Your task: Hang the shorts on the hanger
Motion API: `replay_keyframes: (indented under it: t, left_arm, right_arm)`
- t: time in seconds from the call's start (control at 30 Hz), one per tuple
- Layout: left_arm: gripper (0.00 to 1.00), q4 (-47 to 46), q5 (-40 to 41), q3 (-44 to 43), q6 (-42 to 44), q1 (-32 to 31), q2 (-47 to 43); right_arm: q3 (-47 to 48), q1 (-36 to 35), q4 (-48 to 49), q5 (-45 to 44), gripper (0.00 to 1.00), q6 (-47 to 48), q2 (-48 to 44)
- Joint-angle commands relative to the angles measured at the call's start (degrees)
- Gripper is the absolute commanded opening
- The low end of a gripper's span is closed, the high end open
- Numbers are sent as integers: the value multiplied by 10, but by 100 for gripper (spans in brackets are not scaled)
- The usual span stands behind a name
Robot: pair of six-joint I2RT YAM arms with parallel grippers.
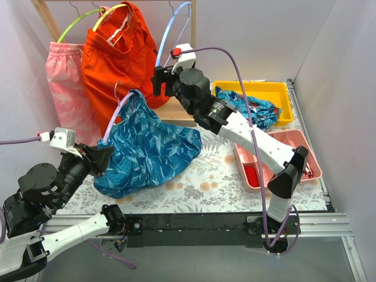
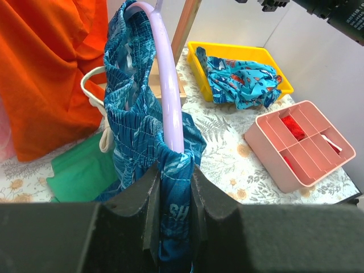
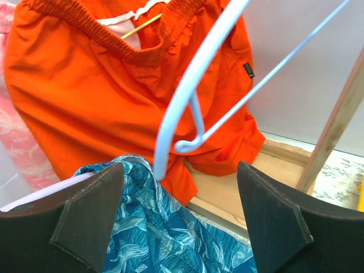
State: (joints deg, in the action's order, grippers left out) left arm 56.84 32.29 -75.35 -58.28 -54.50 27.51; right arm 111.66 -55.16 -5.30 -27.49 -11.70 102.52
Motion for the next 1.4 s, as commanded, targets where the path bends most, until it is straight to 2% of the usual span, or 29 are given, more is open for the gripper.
replay_keyframes:
  t: [0.0,0.2,0.5,0.73,0.83,1.0,1.13,1.37]
  left_arm:
    - [0,-75,25,4,20,2,7]
    - [0,-105,23,20,26,1,9]
    - [0,-131,15,32,37,1,17]
    - [0,-125,27,29,45,2,18]
    - [0,-116,66,25,30,2,18]
    - [0,-98,187,22,-11,-1,18]
    - [0,-173,203,51,14,-31,18]
    - [0,-324,218,73,129,-113,33]
  right_arm:
    - [54,0,34,-53,88,6,28]
    - [173,0,14,-92,88,15,113]
    - [175,-2,45,-143,88,-4,140]
    - [89,-7,42,-191,84,-17,81]
    - [49,-7,31,-192,84,-38,51]
    - [-40,-9,29,-155,82,-66,-17]
    - [-108,-14,42,-133,82,-82,-68]
    - [-223,-20,48,-104,82,-105,-170]
